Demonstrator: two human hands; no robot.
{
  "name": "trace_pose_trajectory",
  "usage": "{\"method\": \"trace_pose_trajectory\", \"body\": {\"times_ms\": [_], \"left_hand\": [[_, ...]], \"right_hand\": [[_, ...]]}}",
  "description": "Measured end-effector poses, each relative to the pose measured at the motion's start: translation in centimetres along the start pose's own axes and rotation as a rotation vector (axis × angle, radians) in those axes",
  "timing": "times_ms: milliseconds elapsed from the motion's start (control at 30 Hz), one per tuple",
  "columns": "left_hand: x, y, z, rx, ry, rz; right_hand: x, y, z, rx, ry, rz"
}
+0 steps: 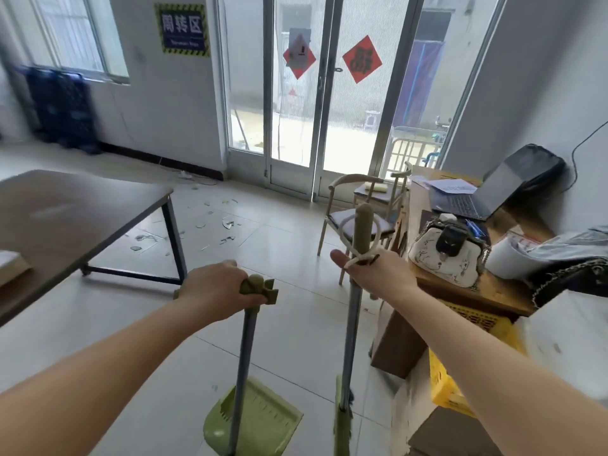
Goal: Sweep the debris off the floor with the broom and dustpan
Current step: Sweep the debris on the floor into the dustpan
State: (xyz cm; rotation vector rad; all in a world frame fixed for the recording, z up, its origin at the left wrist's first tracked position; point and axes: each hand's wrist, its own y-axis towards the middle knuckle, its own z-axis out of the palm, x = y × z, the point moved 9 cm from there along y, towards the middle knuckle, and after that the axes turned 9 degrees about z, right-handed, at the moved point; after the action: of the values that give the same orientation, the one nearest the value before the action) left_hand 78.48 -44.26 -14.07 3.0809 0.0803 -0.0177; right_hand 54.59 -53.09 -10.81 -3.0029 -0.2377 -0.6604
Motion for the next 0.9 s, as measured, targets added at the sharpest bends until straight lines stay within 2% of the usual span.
{"method": "trace_pose_trajectory", "body": {"times_ms": [67,133,233,467,533,600,667,767,900], "left_hand": [[0.9,0.3,0.3,-0.017,-0.012,-0.053],[2.0,0.5,0.9,-0.010,-0.054,-0.111],[3.0,0.7,1.6,-0.001,-0.130,-0.177],[6.8,2.3,2.5,-0.058,-0.154,-0.282],[8.1,2.8,2.8,-0.070,-0.164,-0.310],[9.5,3.9,3.2,-0.078,-0.154,-0.328],[10.8,5.3,3.5,-0.082,-0.148,-0.336],[12.2,7.1,4.4,-0.062,-0.156,-0.339],[14.6,9.9,5.4,-0.054,-0.214,-0.364]], "right_hand": [[-0.2,0.9,0.8,0.080,0.091,0.034],[-0.8,1.8,1.6,0.163,0.341,0.111],[-1.4,3.8,2.6,0.196,0.490,0.156],[-0.6,7.3,5.4,0.285,0.570,0.087],[0.0,8.2,6.3,0.288,0.488,0.031],[1.1,9.7,7.4,0.290,0.307,-0.024],[1.7,11.1,9.0,0.338,0.203,0.016],[2.7,13.4,11.2,0.495,0.373,0.152],[5.6,17.0,13.8,0.690,0.586,0.247]]}}
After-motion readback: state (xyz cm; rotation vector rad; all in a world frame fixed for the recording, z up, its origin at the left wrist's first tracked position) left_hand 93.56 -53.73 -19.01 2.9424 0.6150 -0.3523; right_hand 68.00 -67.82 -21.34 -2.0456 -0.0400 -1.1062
